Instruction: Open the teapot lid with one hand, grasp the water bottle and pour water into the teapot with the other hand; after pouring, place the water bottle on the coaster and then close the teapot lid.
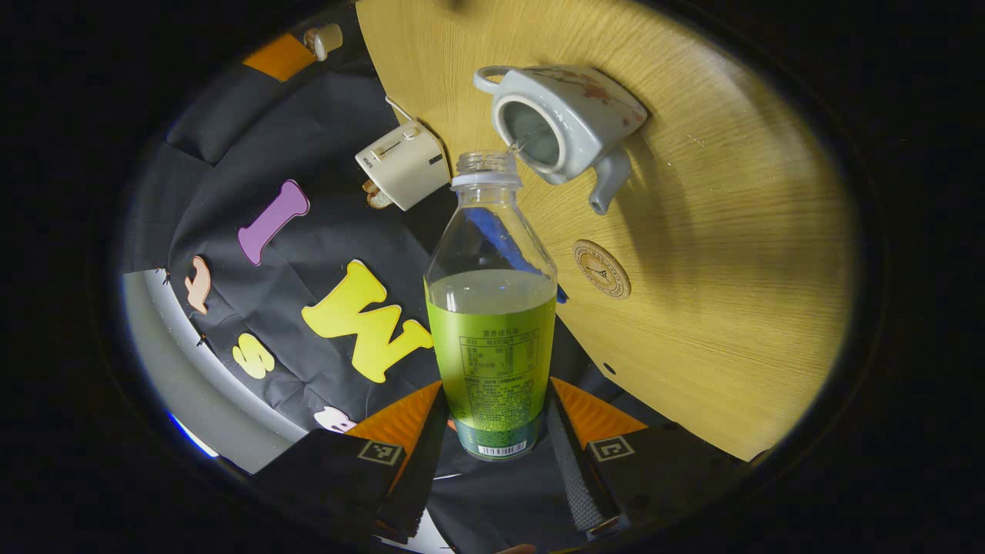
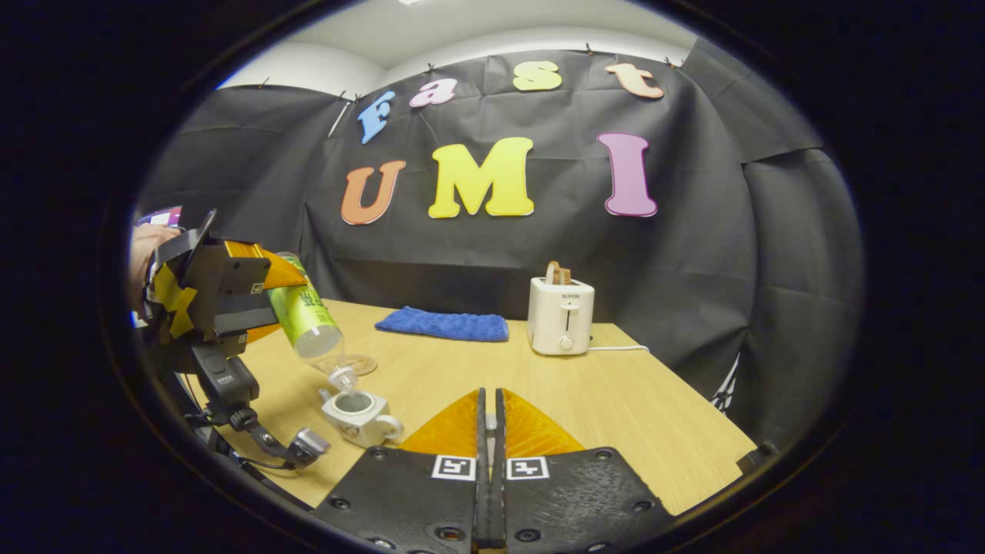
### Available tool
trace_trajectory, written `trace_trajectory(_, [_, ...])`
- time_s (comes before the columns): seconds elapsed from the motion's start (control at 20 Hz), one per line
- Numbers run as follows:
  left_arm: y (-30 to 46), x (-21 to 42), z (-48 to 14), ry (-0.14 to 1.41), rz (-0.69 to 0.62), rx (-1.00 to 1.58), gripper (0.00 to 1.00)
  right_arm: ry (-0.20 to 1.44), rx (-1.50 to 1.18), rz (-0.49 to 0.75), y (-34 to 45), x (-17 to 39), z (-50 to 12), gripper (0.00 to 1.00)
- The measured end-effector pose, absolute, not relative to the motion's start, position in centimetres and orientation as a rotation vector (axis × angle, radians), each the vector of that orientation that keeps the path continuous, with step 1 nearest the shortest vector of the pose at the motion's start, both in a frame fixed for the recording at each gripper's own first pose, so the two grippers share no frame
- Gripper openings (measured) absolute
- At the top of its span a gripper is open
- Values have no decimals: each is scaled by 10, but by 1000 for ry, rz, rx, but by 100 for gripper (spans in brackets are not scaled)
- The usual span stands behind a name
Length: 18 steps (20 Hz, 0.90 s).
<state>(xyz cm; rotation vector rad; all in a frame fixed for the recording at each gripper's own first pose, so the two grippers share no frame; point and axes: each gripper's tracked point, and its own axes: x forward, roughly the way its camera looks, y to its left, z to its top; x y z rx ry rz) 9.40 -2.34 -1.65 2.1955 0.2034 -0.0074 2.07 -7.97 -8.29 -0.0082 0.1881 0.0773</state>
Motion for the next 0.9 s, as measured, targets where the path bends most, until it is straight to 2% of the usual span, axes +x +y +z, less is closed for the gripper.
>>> trace_trajectory(0.9, [-29,95,-16,192,-36,2163,73,189,-8,81,-76,22,-82,0])
